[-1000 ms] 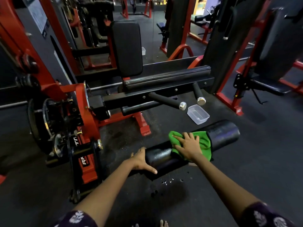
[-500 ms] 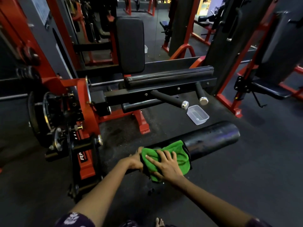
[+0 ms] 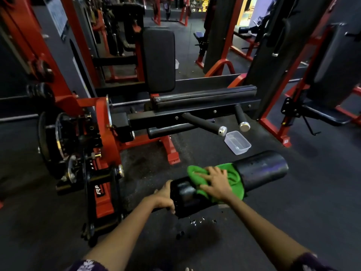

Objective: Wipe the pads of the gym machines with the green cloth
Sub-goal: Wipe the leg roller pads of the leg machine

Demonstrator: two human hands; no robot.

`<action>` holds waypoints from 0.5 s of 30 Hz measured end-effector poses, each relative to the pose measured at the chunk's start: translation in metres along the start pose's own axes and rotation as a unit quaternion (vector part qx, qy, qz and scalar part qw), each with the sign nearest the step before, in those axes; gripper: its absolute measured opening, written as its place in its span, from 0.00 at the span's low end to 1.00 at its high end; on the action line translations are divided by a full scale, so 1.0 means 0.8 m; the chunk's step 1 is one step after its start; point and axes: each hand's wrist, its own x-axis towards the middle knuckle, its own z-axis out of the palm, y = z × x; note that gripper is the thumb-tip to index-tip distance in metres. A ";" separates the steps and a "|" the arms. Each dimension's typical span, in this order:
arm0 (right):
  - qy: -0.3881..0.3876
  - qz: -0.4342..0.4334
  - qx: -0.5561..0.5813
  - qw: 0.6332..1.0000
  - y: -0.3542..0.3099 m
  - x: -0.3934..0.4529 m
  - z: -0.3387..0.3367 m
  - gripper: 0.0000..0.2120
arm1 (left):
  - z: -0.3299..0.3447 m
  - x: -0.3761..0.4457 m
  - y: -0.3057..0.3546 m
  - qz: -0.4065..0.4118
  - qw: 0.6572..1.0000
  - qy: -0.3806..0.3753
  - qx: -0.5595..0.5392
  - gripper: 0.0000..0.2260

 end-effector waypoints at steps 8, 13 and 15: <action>-0.091 0.123 -0.065 0.986 -0.078 0.051 -0.008 0.24 | -0.036 0.005 0.014 -0.027 0.992 -0.085 -0.089 0.52; -0.073 -0.089 -0.041 0.992 -0.051 -0.005 -0.007 0.35 | -0.035 0.008 0.025 0.001 0.997 -0.072 0.001 0.47; -0.062 -0.087 -0.034 0.994 -0.004 -0.015 -0.009 0.36 | -0.035 0.009 0.020 -0.006 0.998 -0.058 0.014 0.54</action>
